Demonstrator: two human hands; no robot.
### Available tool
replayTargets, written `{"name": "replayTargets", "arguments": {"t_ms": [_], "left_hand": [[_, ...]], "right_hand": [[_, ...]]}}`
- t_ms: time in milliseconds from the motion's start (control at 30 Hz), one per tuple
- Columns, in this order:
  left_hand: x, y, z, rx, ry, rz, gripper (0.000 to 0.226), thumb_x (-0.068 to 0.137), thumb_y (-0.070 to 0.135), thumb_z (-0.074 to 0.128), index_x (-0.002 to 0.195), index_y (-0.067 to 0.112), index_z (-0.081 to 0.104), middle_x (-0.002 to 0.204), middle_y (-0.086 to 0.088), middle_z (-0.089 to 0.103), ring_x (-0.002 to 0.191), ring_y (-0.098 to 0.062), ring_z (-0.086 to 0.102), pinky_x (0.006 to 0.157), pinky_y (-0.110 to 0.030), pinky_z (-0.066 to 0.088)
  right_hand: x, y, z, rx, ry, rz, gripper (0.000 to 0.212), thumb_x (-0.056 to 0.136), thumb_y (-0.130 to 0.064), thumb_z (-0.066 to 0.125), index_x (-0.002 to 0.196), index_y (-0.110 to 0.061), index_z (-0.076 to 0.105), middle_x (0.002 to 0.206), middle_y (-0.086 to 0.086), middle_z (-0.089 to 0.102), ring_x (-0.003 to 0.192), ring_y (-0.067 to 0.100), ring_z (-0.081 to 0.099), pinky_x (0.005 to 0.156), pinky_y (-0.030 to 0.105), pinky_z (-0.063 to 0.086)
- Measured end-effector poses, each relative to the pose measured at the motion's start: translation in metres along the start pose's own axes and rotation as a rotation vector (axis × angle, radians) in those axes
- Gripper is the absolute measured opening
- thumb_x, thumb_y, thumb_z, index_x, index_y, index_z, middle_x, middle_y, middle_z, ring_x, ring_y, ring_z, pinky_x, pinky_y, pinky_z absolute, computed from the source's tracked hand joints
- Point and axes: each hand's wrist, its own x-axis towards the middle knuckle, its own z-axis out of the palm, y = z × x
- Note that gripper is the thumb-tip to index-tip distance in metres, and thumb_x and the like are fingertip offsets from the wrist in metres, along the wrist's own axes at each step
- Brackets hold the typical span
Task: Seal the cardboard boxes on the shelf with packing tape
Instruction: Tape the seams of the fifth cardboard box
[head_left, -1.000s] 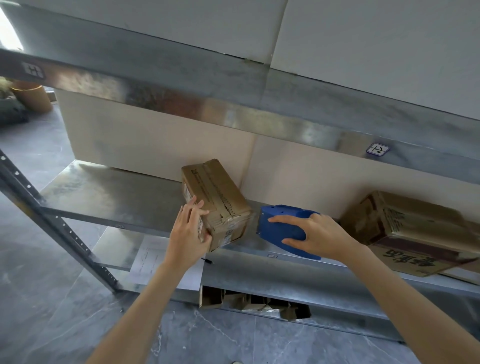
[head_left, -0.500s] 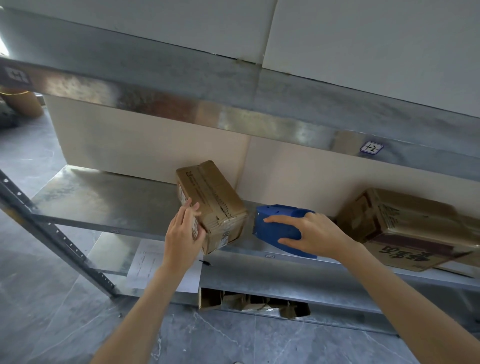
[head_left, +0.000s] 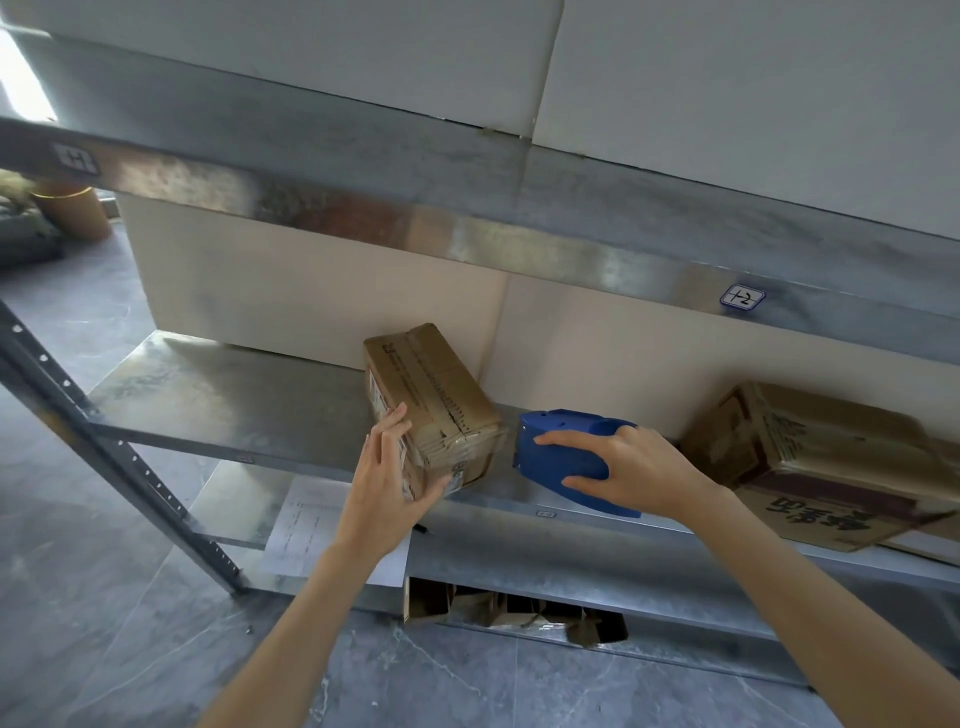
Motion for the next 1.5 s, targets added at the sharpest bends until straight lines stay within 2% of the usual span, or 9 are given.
{"name": "replayTargets", "arguments": {"t_ms": [300, 467, 833, 933, 1000, 1067, 1233, 1433, 1500], "left_hand": [[-0.001, -0.007, -0.018, -0.027, -0.012, -0.002, 0.068, 0.076, 0.016, 0.085, 0.133, 0.015, 0.048, 0.153, 0.005, 0.036, 0.131, -0.001, 0.038, 0.101, -0.031, 0.045], [0.008, -0.029, -0.048, -0.02, -0.149, -0.025, 0.078, 0.076, 0.006, 0.082, 0.142, 0.028, 0.045, 0.155, 0.017, 0.031, 0.137, -0.002, 0.036, 0.111, -0.045, 0.042], [0.011, -0.028, -0.052, -0.03, -0.113, -0.038, 0.068, 0.078, 0.032, 0.078, 0.139, 0.034, 0.049, 0.15, 0.022, 0.036, 0.132, 0.001, 0.043, 0.1, -0.048, 0.052], [0.011, -0.027, -0.051, -0.001, -0.099, -0.035, 0.067, 0.078, 0.03, 0.079, 0.138, 0.031, 0.05, 0.149, 0.018, 0.038, 0.129, 0.002, 0.044, 0.098, -0.044, 0.054], [0.012, -0.028, -0.049, 0.015, -0.09, -0.026, 0.067, 0.078, 0.027, 0.08, 0.138, 0.027, 0.052, 0.149, 0.014, 0.04, 0.129, 0.0, 0.045, 0.097, -0.042, 0.054], [0.012, -0.029, -0.047, 0.019, -0.089, -0.017, 0.067, 0.077, 0.023, 0.082, 0.138, 0.023, 0.053, 0.148, 0.01, 0.041, 0.129, -0.003, 0.045, 0.097, -0.04, 0.054], [0.013, -0.029, -0.047, 0.024, -0.086, -0.018, 0.066, 0.077, 0.025, 0.082, 0.137, 0.025, 0.053, 0.146, 0.011, 0.041, 0.126, 0.001, 0.045, 0.095, -0.037, 0.054], [0.013, -0.033, -0.045, 0.026, -0.095, -0.014, 0.067, 0.077, 0.026, 0.082, 0.137, 0.024, 0.052, 0.146, 0.013, 0.039, 0.128, 0.005, 0.042, 0.097, -0.031, 0.051], [0.013, -0.035, -0.045, 0.038, -0.098, -0.012, 0.068, 0.077, 0.03, 0.08, 0.138, 0.023, 0.052, 0.146, 0.014, 0.038, 0.128, 0.006, 0.041, 0.096, -0.032, 0.051]], "right_hand": [[-0.009, -0.014, -0.009, 0.035, 0.006, -0.046, 0.053, 0.095, -0.049, 0.054, 0.143, -0.053, 0.032, 0.068, -0.019, 0.053, 0.047, 0.002, 0.037, 0.054, 0.011, 0.028], [0.002, -0.033, -0.002, 0.047, -0.034, -0.138, 0.055, 0.097, -0.053, 0.048, 0.146, -0.054, 0.022, 0.115, -0.012, 0.064, 0.067, 0.004, 0.043, 0.066, 0.018, 0.037], [0.012, -0.021, 0.0, 0.16, -0.095, -0.154, 0.052, 0.097, -0.053, 0.047, 0.142, -0.057, 0.022, 0.101, -0.013, 0.063, 0.074, 0.008, 0.05, 0.068, 0.016, 0.037], [0.005, -0.018, -0.008, 0.169, -0.094, -0.173, 0.049, 0.097, -0.049, 0.052, 0.138, -0.06, 0.028, 0.065, -0.019, 0.055, 0.062, 0.005, 0.044, 0.06, 0.015, 0.03], [0.001, -0.017, -0.012, 0.172, -0.097, -0.174, 0.049, 0.096, -0.047, 0.054, 0.137, -0.061, 0.03, 0.066, -0.03, 0.051, 0.061, 0.002, 0.042, 0.058, 0.015, 0.028], [-0.002, -0.016, -0.015, 0.18, -0.092, -0.169, 0.048, 0.096, -0.048, 0.055, 0.137, -0.06, 0.033, 0.058, -0.015, 0.048, 0.058, 0.004, 0.039, 0.058, 0.015, 0.028], [-0.013, -0.006, -0.02, 0.156, -0.113, -0.171, 0.049, 0.096, -0.046, 0.056, 0.139, -0.057, 0.034, 0.076, -0.052, 0.04, 0.074, -0.011, 0.046, 0.055, 0.014, 0.023], [-0.018, -0.003, -0.026, 0.127, -0.159, -0.143, 0.05, 0.096, -0.046, 0.055, 0.139, -0.057, 0.03, 0.078, -0.064, 0.028, 0.08, -0.018, 0.045, 0.055, 0.013, 0.024], [-0.018, -0.003, -0.025, 0.131, -0.155, -0.131, 0.05, 0.096, -0.047, 0.054, 0.137, -0.06, 0.027, 0.071, -0.051, 0.043, 0.075, -0.013, 0.048, 0.055, 0.014, 0.026]]}}
